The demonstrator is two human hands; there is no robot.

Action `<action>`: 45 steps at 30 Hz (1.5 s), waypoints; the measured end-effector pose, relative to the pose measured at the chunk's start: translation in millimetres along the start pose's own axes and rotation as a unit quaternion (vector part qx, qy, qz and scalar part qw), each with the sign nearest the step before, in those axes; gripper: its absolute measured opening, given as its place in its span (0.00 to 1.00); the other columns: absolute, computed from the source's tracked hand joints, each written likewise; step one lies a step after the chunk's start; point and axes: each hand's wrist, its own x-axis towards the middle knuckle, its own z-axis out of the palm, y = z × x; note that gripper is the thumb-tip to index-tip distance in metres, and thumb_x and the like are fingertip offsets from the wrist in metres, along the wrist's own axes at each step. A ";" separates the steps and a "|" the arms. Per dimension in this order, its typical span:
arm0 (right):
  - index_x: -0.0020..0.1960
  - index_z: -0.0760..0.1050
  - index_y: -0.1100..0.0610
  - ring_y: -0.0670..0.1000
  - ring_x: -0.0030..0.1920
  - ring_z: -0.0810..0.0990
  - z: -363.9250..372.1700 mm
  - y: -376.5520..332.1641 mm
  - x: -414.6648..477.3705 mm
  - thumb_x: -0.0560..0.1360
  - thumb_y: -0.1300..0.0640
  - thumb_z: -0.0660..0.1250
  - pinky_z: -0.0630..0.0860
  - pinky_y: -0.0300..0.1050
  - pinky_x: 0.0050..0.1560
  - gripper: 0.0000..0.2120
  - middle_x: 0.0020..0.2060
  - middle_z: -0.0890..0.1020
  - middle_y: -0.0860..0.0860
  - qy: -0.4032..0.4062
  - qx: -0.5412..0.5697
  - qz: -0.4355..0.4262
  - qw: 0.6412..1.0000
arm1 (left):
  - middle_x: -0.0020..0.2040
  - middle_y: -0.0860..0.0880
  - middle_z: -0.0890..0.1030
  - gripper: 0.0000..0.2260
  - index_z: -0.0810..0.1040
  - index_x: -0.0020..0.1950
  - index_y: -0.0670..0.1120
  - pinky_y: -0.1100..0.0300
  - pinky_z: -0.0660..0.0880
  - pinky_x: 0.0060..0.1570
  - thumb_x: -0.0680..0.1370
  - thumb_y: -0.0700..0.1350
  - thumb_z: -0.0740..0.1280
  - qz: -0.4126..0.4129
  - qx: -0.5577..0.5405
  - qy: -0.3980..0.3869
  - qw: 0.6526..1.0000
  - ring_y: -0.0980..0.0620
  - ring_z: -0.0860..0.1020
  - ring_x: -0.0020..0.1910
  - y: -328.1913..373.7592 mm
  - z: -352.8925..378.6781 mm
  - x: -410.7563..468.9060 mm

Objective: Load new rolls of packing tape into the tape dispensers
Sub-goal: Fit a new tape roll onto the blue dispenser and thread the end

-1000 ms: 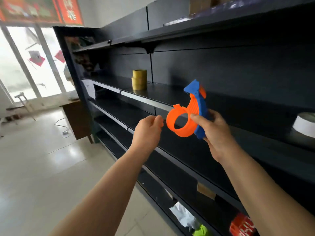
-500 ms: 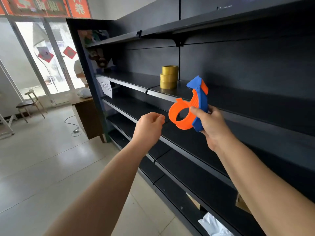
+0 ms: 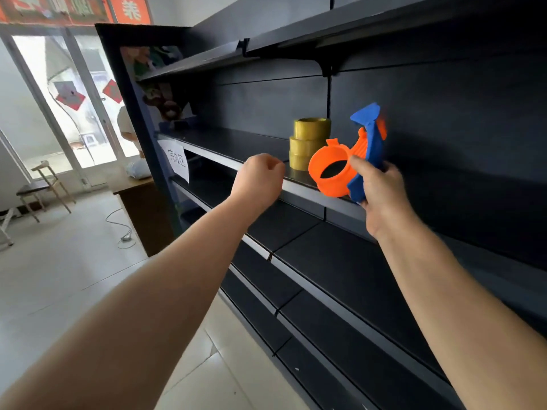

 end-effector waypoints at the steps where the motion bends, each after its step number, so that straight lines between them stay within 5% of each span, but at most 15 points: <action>1: 0.63 0.72 0.54 0.48 0.49 0.79 4.7 -1.3 14.8 0.73 0.51 0.72 0.75 0.47 0.53 0.21 0.52 0.80 0.50 0.016 0.006 0.004 1.000 | 0.39 0.47 0.79 0.10 0.78 0.42 0.41 0.53 0.74 0.39 0.76 0.45 0.60 0.007 -0.002 0.001 1.000 0.46 0.75 0.38 0.5 1.3 16.0; 6: 0.63 0.71 0.54 0.50 0.50 0.79 20.0 -5.6 74.0 0.70 0.49 0.73 0.75 0.50 0.55 0.24 0.52 0.79 0.51 0.056 0.008 0.009 0.998 | 0.38 0.47 0.77 0.09 0.77 0.43 0.41 0.54 0.72 0.39 0.75 0.45 0.60 0.019 0.000 -0.017 1.000 0.46 0.73 0.39 -3.9 20.1 73.7; 10: 0.61 0.71 0.54 0.50 0.49 0.78 25.3 1.0 104.9 0.72 0.50 0.72 0.75 0.50 0.53 0.21 0.46 0.78 0.49 0.074 0.010 0.016 0.997 | 0.58 0.49 0.79 0.18 0.73 0.66 0.46 0.54 0.75 0.52 0.77 0.48 0.62 0.027 0.032 -0.037 0.998 0.47 0.76 0.54 -6.9 39.8 114.0; 12: 0.64 0.70 0.56 0.51 0.49 0.78 25.4 6.1 114.8 0.72 0.50 0.73 0.75 0.50 0.55 0.24 0.46 0.77 0.49 0.080 0.009 0.026 0.996 | 0.62 0.48 0.77 0.21 0.68 0.71 0.47 0.53 0.75 0.52 0.78 0.49 0.62 0.041 0.037 -0.047 0.997 0.49 0.75 0.52 -6.7 50.4 133.0; 18: 0.65 0.72 0.55 0.50 0.46 0.77 35.0 12.3 139.0 0.72 0.49 0.73 0.74 0.48 0.50 0.24 0.45 0.77 0.50 0.097 -0.017 0.028 0.995 | 0.71 0.43 0.68 0.25 0.61 0.74 0.49 0.47 0.70 0.59 0.79 0.50 0.63 0.098 0.118 -0.075 0.985 0.40 0.67 0.69 -10.4 76.0 193.5; 21: 0.64 0.72 0.55 0.50 0.46 0.78 46.0 9.9 151.2 0.71 0.48 0.73 0.77 0.50 0.55 0.25 0.48 0.79 0.52 0.138 -0.023 0.041 0.989 | 0.74 0.43 0.63 0.25 0.59 0.76 0.52 0.46 0.70 0.58 0.80 0.51 0.62 0.115 0.145 -0.078 0.980 0.38 0.62 0.71 -14.9 83.7 218.3; 26: 0.65 0.72 0.55 0.53 0.51 0.79 55.3 8.8 164.9 0.70 0.49 0.74 0.78 0.54 0.58 0.27 0.52 0.80 0.53 0.188 -0.016 0.052 0.981 | 0.76 0.42 0.60 0.24 0.61 0.76 0.53 0.44 0.70 0.60 0.81 0.54 0.61 0.149 0.155 -0.105 0.971 0.36 0.61 0.72 -24.1 94.9 249.3; 39: 0.63 0.73 0.53 0.50 0.46 0.79 57.7 20.3 117.6 0.73 0.53 0.72 0.79 0.53 0.57 0.20 0.46 0.79 0.51 0.252 -0.027 0.000 0.967 | 0.67 0.40 0.68 0.19 0.64 0.67 0.45 0.44 0.71 0.53 0.79 0.42 0.65 0.248 0.103 -0.139 0.953 0.33 0.69 0.64 -31.4 104.6 284.3; 45: 0.61 0.75 0.52 0.50 0.45 0.79 32.8 5.4 58.4 0.74 0.55 0.71 0.78 0.50 0.54 0.16 0.47 0.79 0.51 0.288 -0.079 -0.044 0.953 | 0.63 0.41 0.71 0.15 0.70 0.59 0.43 0.45 0.71 0.54 0.75 0.41 0.70 0.335 -0.050 -0.159 0.927 0.36 0.72 0.60 -15.4 106.5 240.4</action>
